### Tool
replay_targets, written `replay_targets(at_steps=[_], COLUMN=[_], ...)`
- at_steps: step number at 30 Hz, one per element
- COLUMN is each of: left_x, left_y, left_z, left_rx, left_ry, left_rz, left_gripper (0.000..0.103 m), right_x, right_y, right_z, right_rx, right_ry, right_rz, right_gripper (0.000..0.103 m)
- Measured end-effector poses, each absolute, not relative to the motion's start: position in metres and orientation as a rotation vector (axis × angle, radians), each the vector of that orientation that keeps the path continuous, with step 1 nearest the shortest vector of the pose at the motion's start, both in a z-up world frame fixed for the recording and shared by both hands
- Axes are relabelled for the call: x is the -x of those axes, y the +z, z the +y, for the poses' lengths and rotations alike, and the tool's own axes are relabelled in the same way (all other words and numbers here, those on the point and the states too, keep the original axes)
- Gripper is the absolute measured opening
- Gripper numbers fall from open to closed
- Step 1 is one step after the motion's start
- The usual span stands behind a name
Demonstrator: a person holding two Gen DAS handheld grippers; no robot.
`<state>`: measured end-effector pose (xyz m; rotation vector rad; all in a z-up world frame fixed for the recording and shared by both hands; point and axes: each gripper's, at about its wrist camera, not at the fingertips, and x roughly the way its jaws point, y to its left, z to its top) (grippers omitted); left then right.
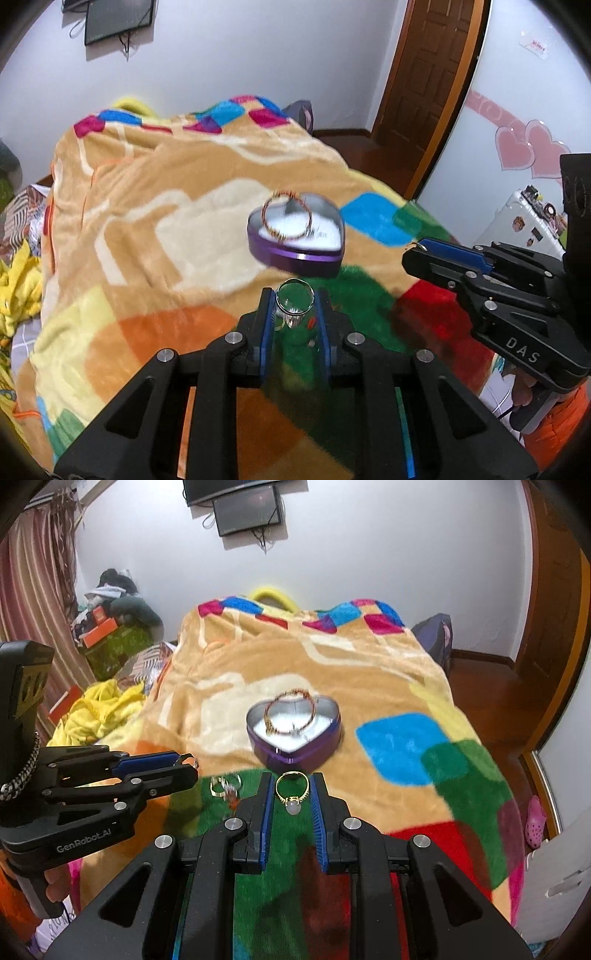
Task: Organize jewelry
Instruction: 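Carry the gold ring with the right tool over the heart tin and lower it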
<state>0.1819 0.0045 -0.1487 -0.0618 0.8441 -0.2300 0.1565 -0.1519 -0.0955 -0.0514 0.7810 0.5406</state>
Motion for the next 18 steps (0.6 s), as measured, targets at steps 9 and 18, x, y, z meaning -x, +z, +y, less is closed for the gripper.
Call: replay_targets(at_steps=[9, 18], left_x=[-0.191, -0.208], left_y=[-0.122, -0.108], left_z=[0.005, 0.008], left_rx=[0.055, 0.065], left_ry=[-0.233, -0.231], left_rz=[0.763, 0.714], left_gripper=[0.02, 0.02], right_x=[-0.163, -0.181], right_y=[-0.074, -0.066], right_z=[-0.15, -0.147], right_rx=[0.03, 0.013], right_ry=[0.546, 0.549], right_rz=[0.708, 0.672], right_gripper=[0.017, 0.017])
